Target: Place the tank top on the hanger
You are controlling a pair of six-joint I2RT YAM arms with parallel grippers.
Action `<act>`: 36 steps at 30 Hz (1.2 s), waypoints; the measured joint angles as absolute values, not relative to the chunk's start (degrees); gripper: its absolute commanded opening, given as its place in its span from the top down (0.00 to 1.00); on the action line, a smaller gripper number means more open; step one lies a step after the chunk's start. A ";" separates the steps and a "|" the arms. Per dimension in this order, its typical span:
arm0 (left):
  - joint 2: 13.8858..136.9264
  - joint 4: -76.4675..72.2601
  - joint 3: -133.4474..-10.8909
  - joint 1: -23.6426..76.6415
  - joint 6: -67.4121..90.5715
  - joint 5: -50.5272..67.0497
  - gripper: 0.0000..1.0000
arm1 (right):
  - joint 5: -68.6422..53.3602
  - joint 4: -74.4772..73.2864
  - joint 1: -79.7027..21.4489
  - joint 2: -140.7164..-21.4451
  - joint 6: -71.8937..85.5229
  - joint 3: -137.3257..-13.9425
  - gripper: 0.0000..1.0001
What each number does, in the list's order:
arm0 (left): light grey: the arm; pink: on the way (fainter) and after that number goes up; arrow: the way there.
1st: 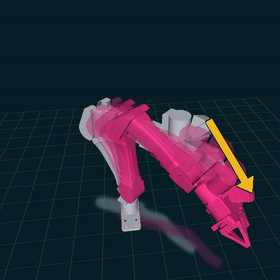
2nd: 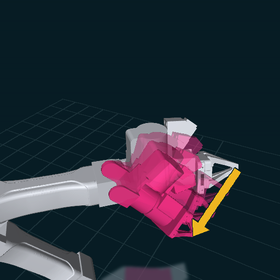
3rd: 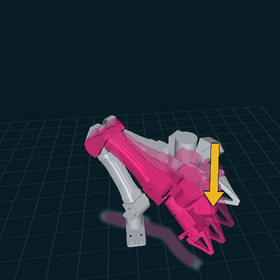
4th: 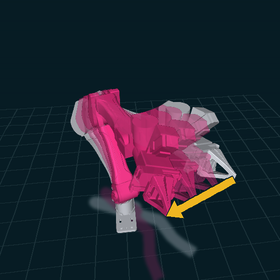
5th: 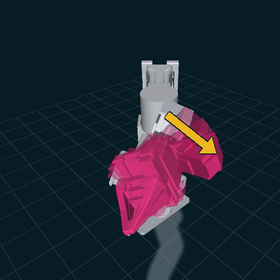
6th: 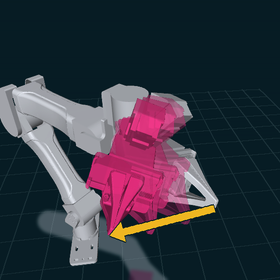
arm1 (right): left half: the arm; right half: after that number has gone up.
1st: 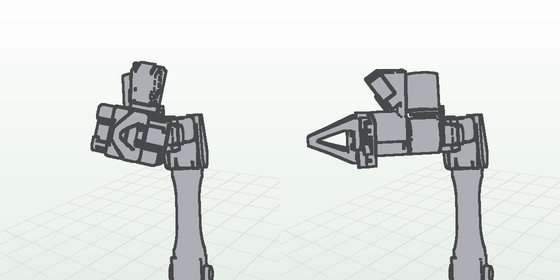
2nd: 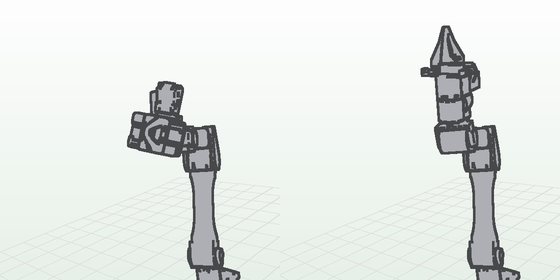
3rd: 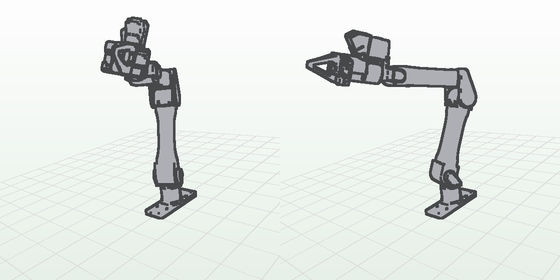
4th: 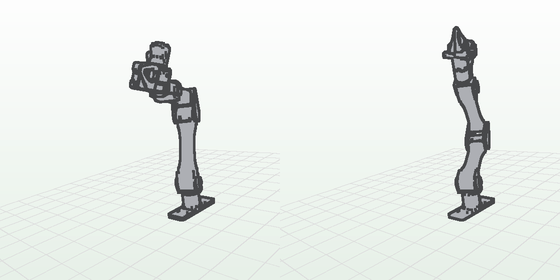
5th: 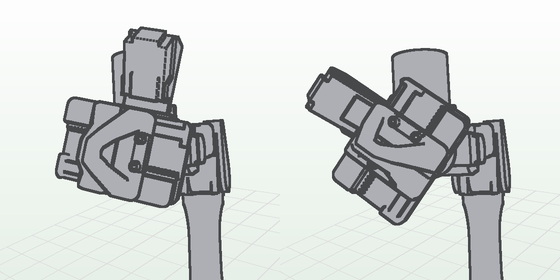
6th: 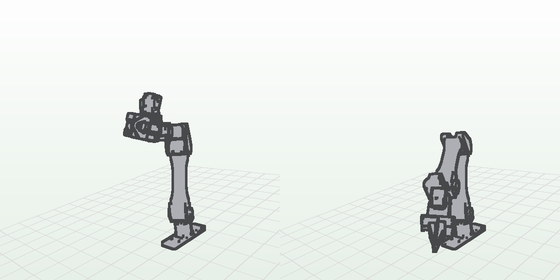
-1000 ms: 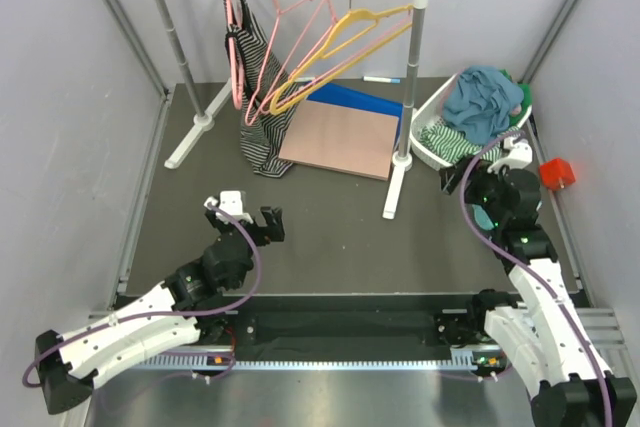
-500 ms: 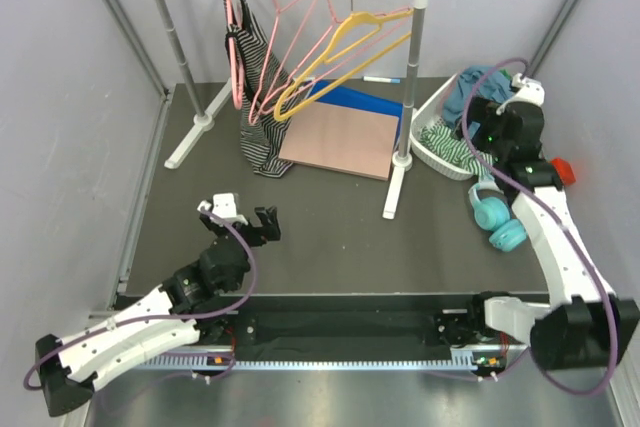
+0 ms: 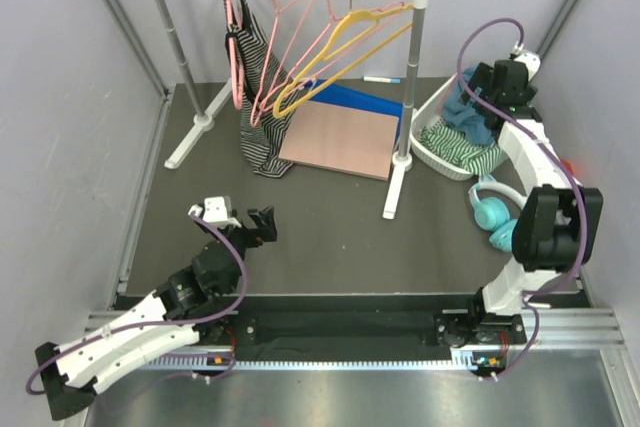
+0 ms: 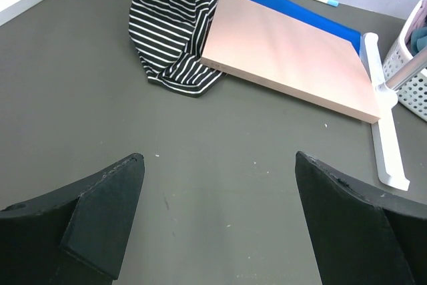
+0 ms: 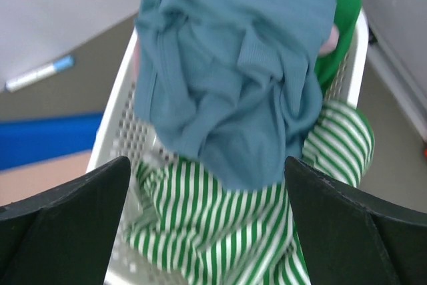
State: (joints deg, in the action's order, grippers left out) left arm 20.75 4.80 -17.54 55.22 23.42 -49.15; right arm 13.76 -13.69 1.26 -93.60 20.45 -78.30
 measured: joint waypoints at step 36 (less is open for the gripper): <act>23.68 4.75 -17.10 55.22 23.64 -49.21 0.01 | 14.96 -4.47 8.43 -99.26 22.70 -83.79 1.00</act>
State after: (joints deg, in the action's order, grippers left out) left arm 23.68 4.75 -17.10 55.22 23.64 -49.21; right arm 14.96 -4.47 8.43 -99.26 22.70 -83.79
